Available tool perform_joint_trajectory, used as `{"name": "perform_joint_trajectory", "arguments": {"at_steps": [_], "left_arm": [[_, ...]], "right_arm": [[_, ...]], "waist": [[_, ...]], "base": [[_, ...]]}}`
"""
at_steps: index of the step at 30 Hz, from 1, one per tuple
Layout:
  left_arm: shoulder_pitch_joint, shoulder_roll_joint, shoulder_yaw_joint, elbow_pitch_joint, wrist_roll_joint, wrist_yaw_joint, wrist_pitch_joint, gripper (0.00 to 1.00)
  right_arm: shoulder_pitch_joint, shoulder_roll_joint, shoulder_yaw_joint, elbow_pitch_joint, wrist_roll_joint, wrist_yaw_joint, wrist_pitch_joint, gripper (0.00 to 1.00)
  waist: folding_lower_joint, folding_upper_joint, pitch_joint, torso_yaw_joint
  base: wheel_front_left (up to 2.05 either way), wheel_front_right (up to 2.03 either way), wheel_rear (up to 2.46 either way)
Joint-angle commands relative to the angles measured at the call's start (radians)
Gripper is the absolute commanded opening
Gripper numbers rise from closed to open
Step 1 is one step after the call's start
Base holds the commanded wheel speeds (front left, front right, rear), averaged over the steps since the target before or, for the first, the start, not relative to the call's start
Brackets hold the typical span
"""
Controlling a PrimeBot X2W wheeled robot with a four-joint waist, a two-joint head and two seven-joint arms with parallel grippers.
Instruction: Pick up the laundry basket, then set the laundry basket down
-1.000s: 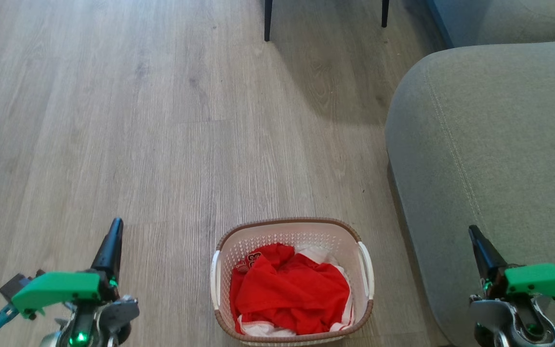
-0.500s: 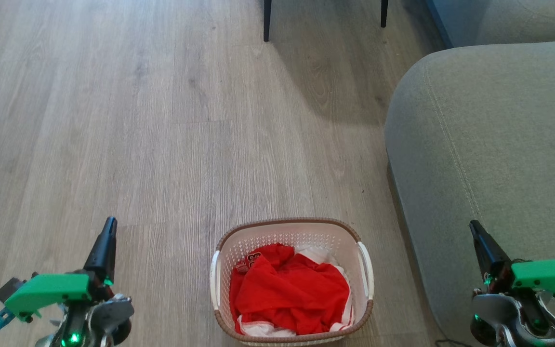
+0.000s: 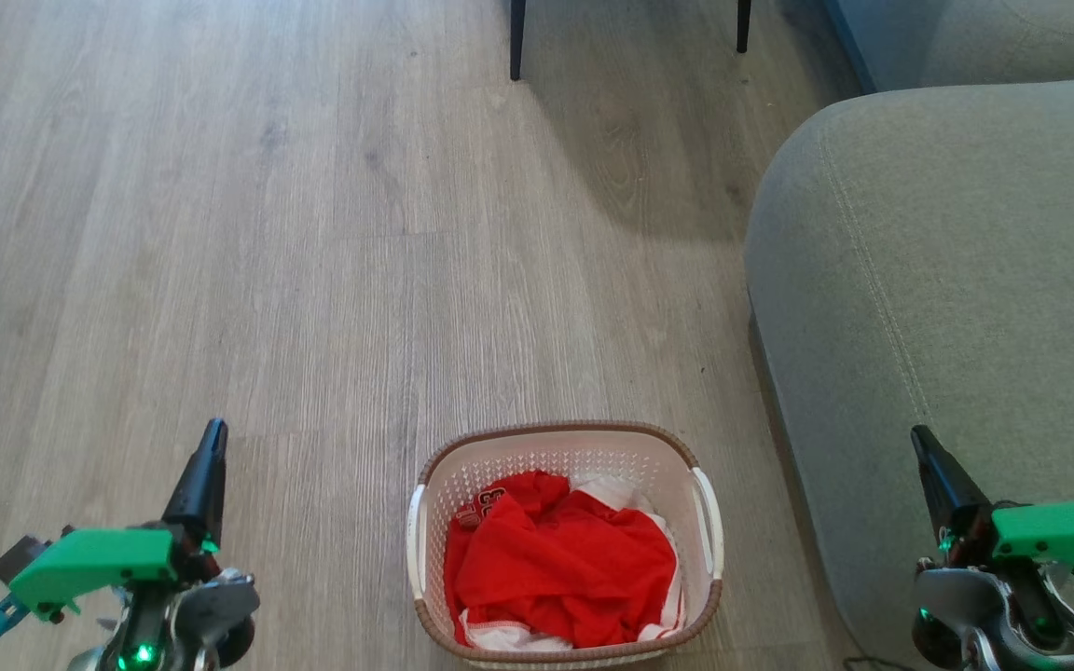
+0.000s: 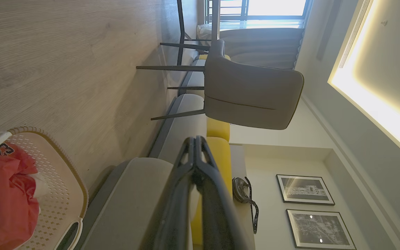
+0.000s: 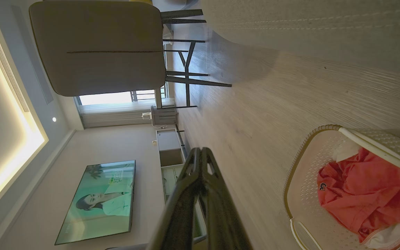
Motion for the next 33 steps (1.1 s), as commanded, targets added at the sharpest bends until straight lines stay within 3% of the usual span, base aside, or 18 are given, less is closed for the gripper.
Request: {"name": "perform_joint_trajectory", "arguments": {"at_steps": [1, 33], "left_arm": [[-0.058, 0.009, 0.039, -0.03, 0.005, -0.007, 0.006, 0.0], [-0.059, 0.002, 0.049, -0.029, 0.013, -0.007, 0.013, 0.0]], "right_arm": [[-0.045, -0.009, 0.014, -0.032, -0.001, 0.007, 0.008, 0.0], [-0.046, -0.003, 0.006, -0.032, -0.008, 0.007, 0.014, 0.0]], "waist": [[0.0, -0.0001, 0.0, 0.0], [0.0, -0.0001, 0.0, 0.0]], "base": [[0.0, 0.0, 0.0], [0.0, 0.0, 0.0]]}}
